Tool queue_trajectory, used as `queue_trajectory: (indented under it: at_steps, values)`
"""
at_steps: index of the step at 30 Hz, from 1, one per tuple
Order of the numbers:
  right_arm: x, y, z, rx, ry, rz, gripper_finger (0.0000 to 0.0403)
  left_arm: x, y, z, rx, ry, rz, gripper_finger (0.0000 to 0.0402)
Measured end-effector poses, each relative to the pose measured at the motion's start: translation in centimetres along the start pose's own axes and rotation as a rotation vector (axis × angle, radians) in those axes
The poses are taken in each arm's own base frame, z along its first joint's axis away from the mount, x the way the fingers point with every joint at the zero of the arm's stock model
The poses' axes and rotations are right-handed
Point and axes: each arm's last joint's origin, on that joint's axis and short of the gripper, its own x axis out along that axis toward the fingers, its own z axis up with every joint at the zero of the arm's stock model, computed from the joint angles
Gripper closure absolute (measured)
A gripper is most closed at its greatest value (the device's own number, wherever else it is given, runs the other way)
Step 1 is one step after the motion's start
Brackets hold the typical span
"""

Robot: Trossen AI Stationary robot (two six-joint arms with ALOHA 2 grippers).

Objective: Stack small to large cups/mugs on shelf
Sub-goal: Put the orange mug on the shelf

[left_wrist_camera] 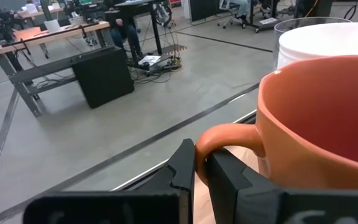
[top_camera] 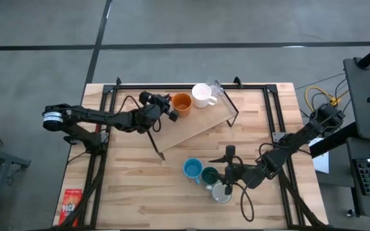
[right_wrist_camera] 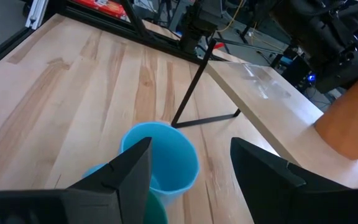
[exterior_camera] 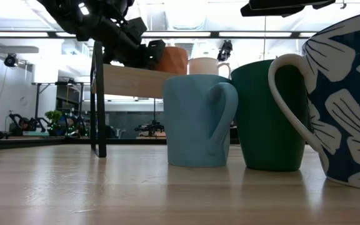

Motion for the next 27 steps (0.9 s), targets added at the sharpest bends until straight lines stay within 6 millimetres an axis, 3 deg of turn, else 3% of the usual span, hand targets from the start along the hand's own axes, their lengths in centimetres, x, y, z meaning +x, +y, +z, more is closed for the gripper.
queue_trajectory:
  at_steps: [27]
  values:
    - [0.0,0.0,0.01,0.001,-0.001,0.0,0.0193,0.76,0.37,0.2,-0.018,-0.015,-0.018,0.0395]
